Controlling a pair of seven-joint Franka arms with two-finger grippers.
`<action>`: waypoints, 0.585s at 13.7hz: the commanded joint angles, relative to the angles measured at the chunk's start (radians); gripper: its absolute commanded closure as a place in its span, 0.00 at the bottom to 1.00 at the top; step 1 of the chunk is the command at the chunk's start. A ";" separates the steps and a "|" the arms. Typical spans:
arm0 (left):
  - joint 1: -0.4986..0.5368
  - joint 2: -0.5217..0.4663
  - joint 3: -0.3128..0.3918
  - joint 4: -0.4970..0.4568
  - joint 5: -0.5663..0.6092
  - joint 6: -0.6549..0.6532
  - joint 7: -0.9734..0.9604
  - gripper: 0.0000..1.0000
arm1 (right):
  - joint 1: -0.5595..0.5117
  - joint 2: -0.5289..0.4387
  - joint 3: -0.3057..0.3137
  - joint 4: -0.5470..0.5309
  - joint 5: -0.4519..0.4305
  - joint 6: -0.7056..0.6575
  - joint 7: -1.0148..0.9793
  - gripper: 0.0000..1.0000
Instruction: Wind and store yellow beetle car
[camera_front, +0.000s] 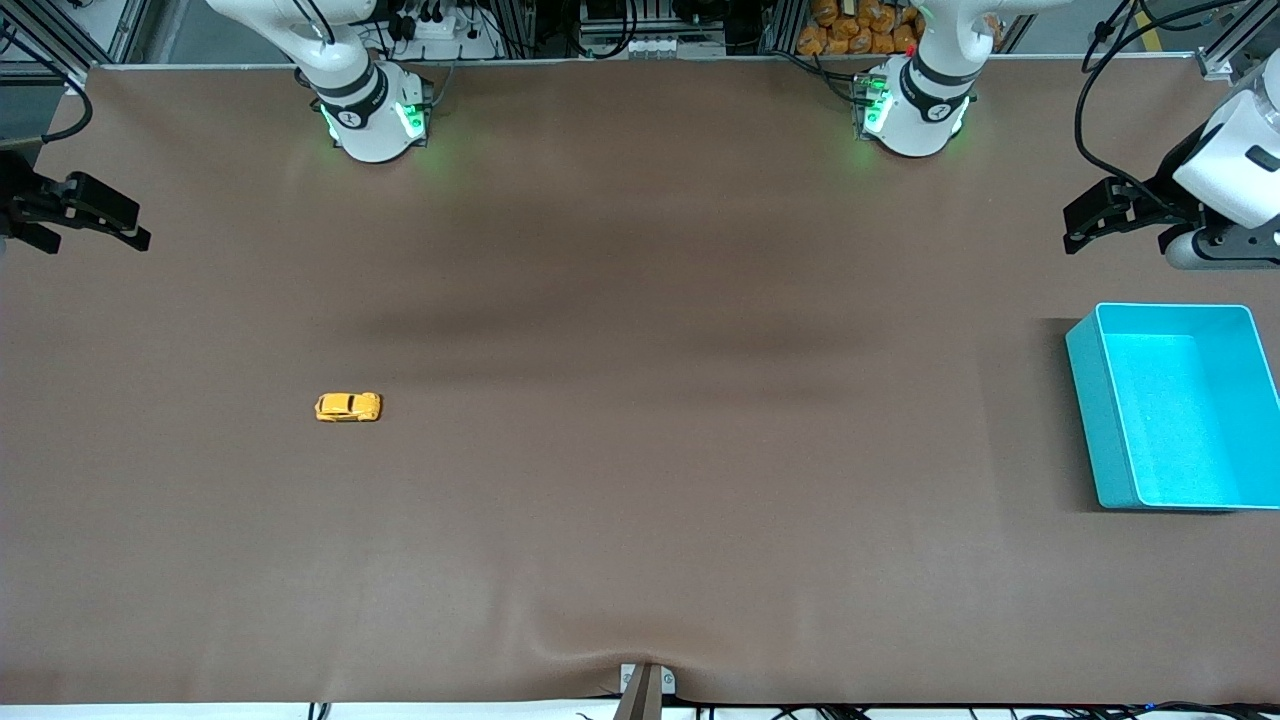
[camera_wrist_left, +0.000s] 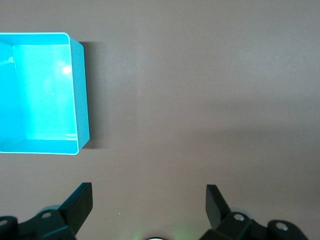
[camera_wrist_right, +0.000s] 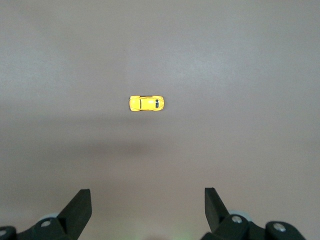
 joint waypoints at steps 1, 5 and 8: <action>0.013 -0.009 -0.001 -0.004 -0.022 0.004 0.005 0.00 | 0.004 -0.012 -0.002 -0.001 0.006 0.006 0.016 0.00; 0.012 -0.009 -0.001 0.000 -0.022 0.004 0.005 0.00 | 0.004 -0.012 0.000 0.011 0.006 0.006 0.016 0.00; 0.012 -0.009 0.001 0.000 -0.022 0.004 0.005 0.00 | 0.004 -0.006 0.000 0.013 0.006 0.004 0.010 0.00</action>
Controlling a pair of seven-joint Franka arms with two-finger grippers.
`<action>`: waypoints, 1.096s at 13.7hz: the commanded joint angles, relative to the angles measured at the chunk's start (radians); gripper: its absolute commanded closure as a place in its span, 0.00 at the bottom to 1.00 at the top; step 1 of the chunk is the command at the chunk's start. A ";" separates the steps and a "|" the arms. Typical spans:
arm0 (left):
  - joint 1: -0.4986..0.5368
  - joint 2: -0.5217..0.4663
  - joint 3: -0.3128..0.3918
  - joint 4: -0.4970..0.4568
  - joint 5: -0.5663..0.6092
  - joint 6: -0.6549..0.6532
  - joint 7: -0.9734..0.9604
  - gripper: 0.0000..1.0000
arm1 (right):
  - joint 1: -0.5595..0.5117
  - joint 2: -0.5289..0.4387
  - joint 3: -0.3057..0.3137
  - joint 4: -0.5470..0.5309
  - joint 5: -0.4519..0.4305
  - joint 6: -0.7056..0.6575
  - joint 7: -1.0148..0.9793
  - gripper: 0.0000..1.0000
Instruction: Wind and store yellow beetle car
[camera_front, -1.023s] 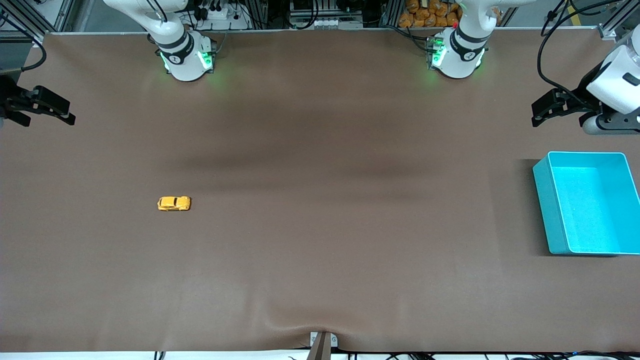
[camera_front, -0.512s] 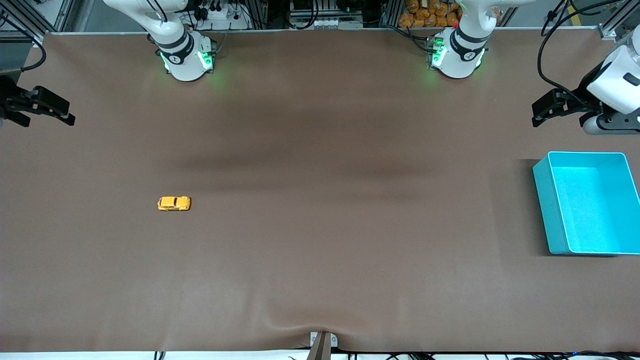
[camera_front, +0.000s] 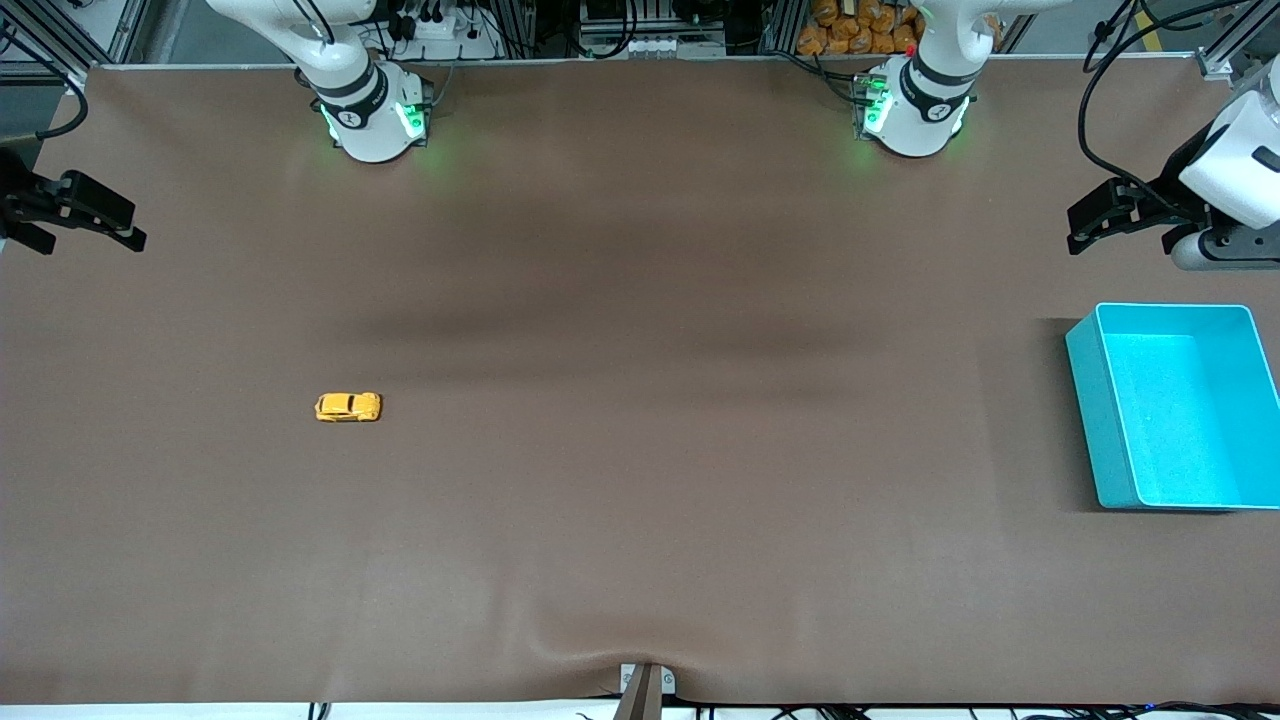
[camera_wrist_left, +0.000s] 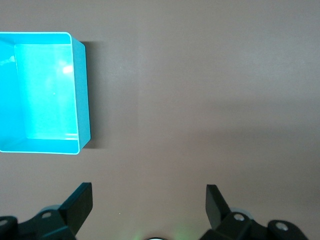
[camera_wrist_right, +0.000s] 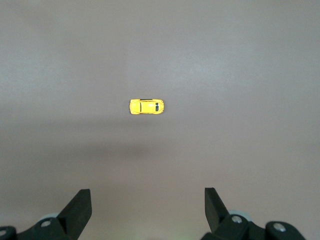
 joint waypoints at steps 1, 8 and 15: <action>0.008 -0.009 -0.002 0.000 -0.022 0.004 0.005 0.00 | 0.004 -0.006 0.000 0.004 0.006 0.000 0.006 0.00; 0.008 -0.009 -0.001 0.002 -0.021 0.004 0.005 0.00 | 0.042 -0.002 0.000 0.004 0.003 0.002 -0.016 0.00; 0.005 -0.011 -0.007 0.002 -0.024 0.004 0.003 0.00 | 0.139 0.076 0.000 -0.037 -0.003 0.045 -0.253 0.00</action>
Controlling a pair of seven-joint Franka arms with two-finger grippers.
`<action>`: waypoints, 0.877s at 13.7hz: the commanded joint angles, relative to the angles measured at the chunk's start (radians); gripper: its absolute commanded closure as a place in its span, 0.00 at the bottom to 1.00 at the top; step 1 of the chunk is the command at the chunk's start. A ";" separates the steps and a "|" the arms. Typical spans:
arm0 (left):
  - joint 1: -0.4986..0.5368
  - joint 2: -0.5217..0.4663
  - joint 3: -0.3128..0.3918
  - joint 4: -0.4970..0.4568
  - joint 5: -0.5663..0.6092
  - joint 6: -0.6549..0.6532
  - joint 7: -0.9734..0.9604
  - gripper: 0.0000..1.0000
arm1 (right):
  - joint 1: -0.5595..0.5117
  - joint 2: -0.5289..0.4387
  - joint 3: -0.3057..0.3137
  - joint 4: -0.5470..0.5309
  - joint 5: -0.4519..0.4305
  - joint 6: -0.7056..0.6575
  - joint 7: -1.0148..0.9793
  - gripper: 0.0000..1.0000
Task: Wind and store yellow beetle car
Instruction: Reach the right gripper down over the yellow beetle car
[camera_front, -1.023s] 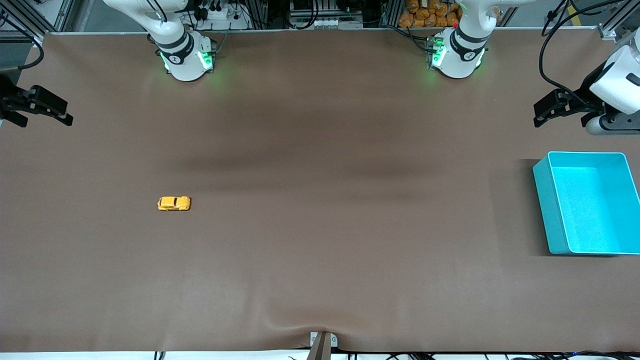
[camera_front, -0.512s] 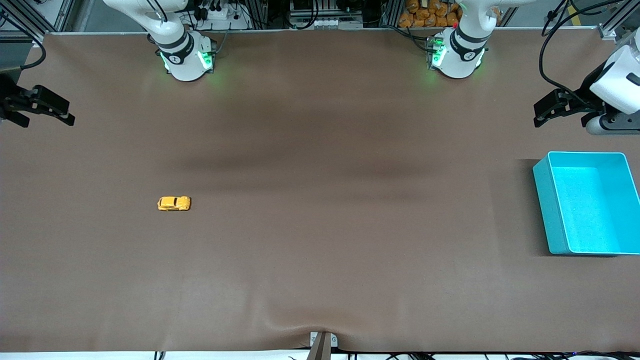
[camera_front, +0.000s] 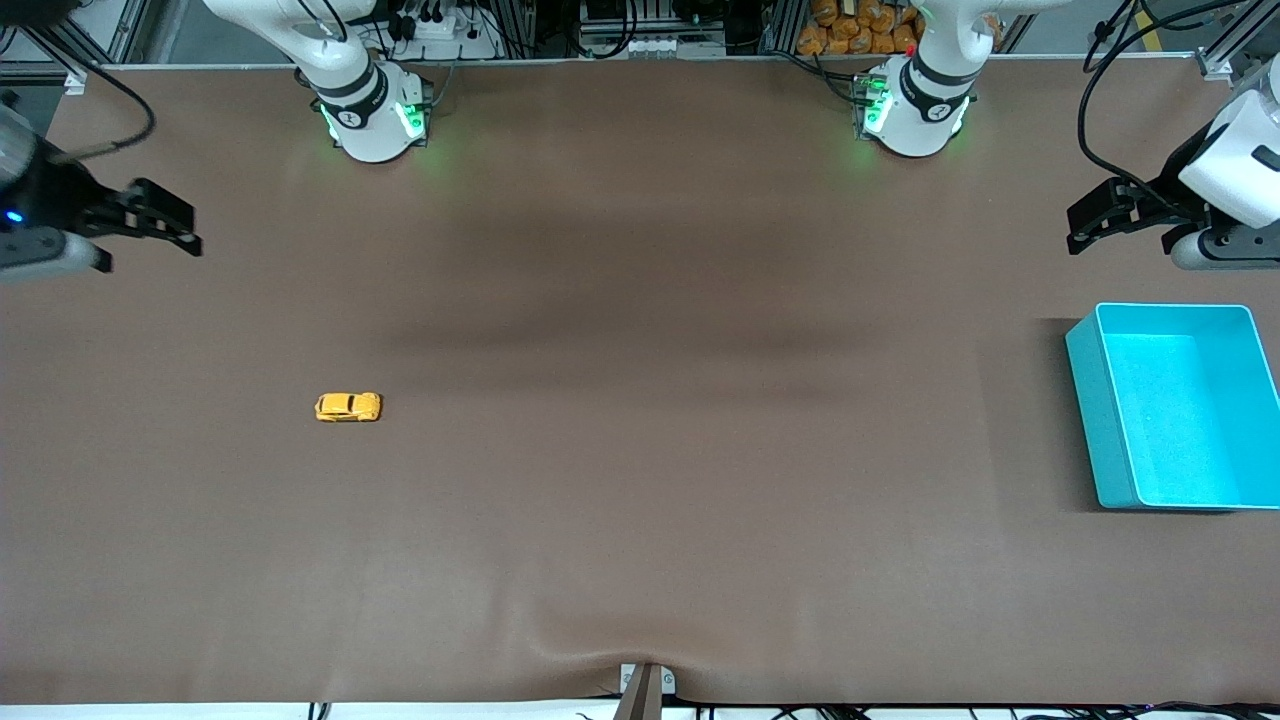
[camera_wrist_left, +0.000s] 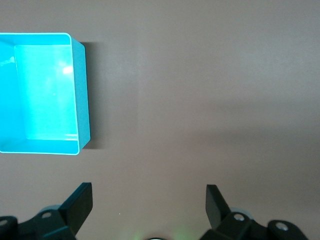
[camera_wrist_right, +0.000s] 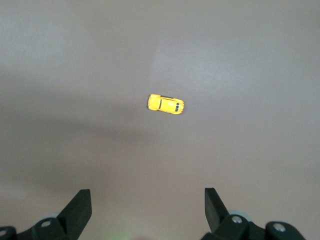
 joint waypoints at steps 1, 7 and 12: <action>0.007 -0.010 -0.006 0.000 -0.024 0.003 0.003 0.00 | 0.042 0.042 -0.005 -0.033 -0.007 0.039 -0.115 0.00; 0.003 -0.012 -0.008 0.002 -0.025 0.003 0.003 0.00 | 0.042 0.076 -0.007 -0.332 -0.070 0.372 -0.468 0.00; 0.007 -0.010 -0.006 0.002 -0.039 0.003 0.005 0.00 | 0.016 0.288 -0.008 -0.349 -0.094 0.559 -0.866 0.00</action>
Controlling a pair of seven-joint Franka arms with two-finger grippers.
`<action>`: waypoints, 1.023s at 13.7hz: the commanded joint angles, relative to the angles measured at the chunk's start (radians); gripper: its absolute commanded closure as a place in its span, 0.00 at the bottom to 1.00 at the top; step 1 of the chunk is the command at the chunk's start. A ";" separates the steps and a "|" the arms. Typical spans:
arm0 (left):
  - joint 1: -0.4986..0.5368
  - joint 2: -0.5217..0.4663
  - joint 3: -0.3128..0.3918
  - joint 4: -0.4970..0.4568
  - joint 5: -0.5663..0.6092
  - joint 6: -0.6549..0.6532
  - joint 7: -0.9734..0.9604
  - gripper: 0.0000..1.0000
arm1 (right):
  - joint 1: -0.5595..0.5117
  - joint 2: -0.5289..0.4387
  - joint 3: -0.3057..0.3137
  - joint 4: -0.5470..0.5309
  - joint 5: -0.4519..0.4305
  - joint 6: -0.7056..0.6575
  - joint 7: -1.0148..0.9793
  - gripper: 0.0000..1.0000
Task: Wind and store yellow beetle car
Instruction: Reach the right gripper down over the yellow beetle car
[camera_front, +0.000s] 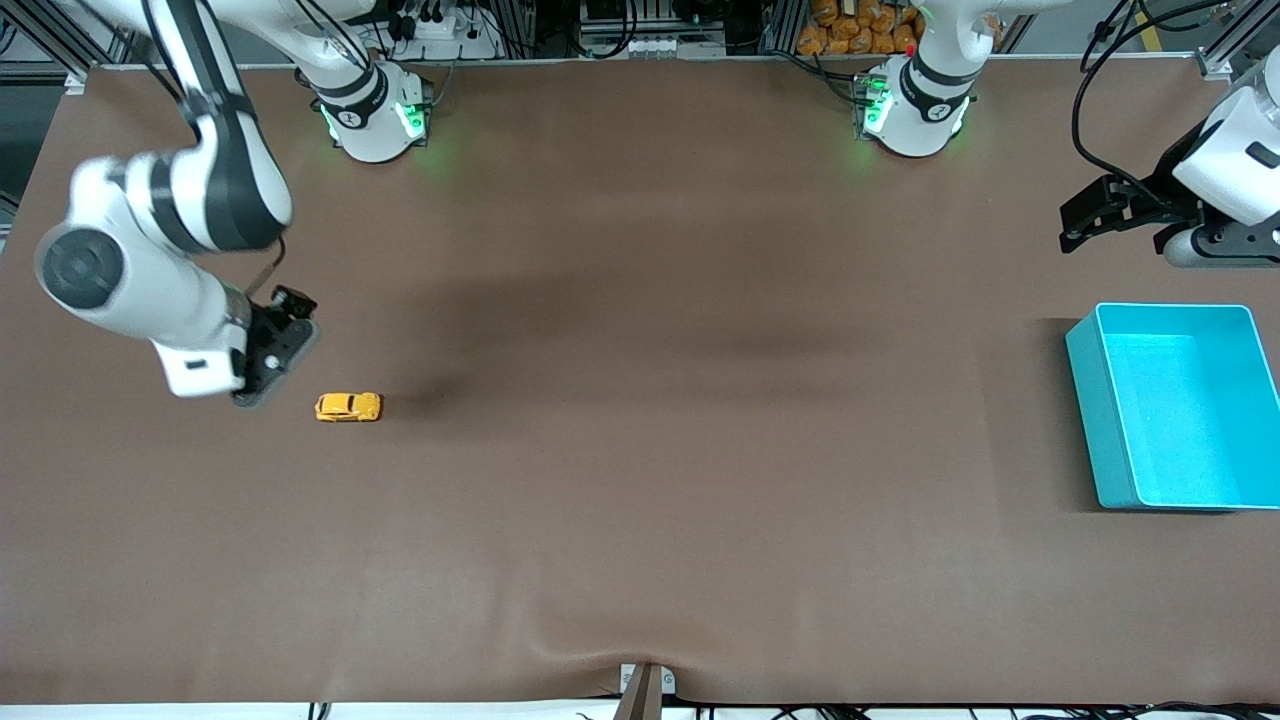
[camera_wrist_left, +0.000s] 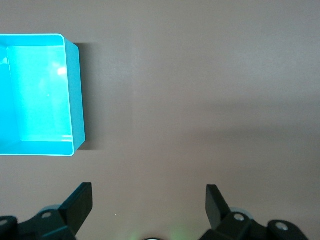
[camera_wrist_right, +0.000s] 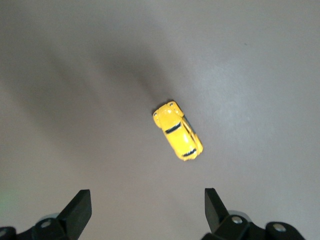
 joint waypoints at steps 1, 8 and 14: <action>0.010 -0.010 -0.003 0.000 -0.022 0.003 0.005 0.00 | -0.028 0.087 0.004 0.005 -0.028 0.097 -0.209 0.00; 0.005 -0.010 -0.003 0.006 -0.020 0.003 0.003 0.00 | -0.057 0.180 0.004 -0.061 -0.028 0.295 -0.501 0.00; 0.008 -0.009 -0.003 0.004 -0.016 0.001 0.003 0.00 | -0.040 0.183 0.004 -0.164 -0.028 0.476 -0.500 0.17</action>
